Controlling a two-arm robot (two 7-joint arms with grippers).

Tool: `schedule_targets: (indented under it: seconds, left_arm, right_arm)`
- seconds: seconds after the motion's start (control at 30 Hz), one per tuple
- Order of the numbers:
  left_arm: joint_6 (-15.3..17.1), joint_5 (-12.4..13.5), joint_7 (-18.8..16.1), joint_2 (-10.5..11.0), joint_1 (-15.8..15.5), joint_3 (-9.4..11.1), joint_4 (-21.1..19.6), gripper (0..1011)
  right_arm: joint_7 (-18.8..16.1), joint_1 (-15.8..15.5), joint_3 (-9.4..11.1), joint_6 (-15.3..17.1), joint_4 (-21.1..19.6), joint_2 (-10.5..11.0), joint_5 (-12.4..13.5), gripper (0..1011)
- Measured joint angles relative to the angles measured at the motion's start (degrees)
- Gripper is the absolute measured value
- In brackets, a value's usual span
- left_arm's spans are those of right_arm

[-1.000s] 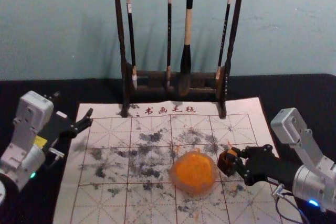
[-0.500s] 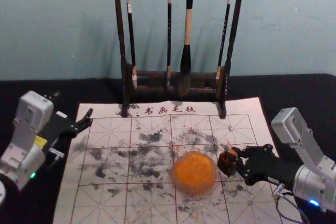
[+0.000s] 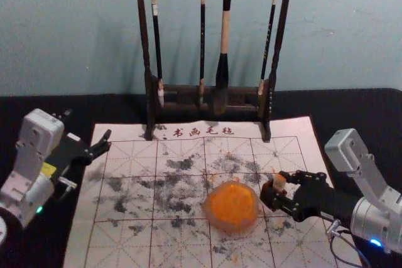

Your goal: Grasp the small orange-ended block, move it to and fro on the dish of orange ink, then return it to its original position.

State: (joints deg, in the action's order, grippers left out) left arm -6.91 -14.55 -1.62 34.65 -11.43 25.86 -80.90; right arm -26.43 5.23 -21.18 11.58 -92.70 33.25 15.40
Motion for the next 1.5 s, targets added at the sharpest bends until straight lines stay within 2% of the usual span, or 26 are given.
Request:
schedule_targets:
  seconds: [0.03,0.13,0.5,0.67,0.87,0.97,1.13,1.23,1.27,1.37,1.43,1.5]
  left_arm:
    - [0.00,0.00,0.00,0.00,0.00,0.00,0.00,1001]
    - [0.00,0.00,0.00,0.00,0.00,0.00,0.00,1001]
    - [0.00,0.00,0.00,0.00,0.00,0.00,0.00,1001]
    - [0.00,0.00,0.00,0.00,0.00,0.00,0.00,1001]
    - [0.00,0.00,0.00,0.00,0.00,0.00,0.00,1001]
    - [0.00,0.00,0.00,0.00,0.00,0.00,0.00,1001]
    - [0.00,0.00,0.00,0.00,0.00,0.00,0.00,1001]
    - [0.00,0.00,0.00,0.00,0.00,0.00,0.00,1001]
    - [0.00,0.00,0.00,0.00,0.00,0.00,0.00,1001]
    - [0.00,0.00,0.00,0.00,0.00,0.00,0.00,1001]
    - [0.00,0.00,0.00,0.00,0.00,0.00,0.00,1001]
    - [0.00,0.00,0.00,0.00,0.00,0.00,0.00,1001]
  right_arm:
    - [0.00,0.00,0.00,-0.01,0.00,0.00,0.00,436]
    - [0.00,0.00,0.00,-0.01,0.00,0.00,0.00,498]
    - [0.00,0.00,0.00,-0.01,0.01,0.00,0.00,866]
    - [0.00,0.00,0.00,-0.01,0.01,0.00,0.00,981]
    - [0.01,-0.01,0.00,-0.04,0.00,0.00,-0.03,1002]
    - [0.50,-0.41,0.26,-1.32,-0.37,-0.07,-0.22,1002]
    - [4.31,-2.10,2.96,-5.47,-1.60,-2.07,-0.13,1002]
    - [10.59,-3.69,6.32,-9.67,-2.42,-5.26,-1.04,1002]
    - [10.59,-3.69,6.32,-9.67,-2.42,-5.26,-1.04,1002]
    - [15.89,-4.57,8.64,-12.21,-2.50,-7.91,-3.10,1002]
    - [17.54,-4.85,9.17,-12.67,-2.22,-8.73,-4.12,1002]
    - [19.78,-5.25,9.36,-13.23,-1.29,-9.52,-6.37,1002]
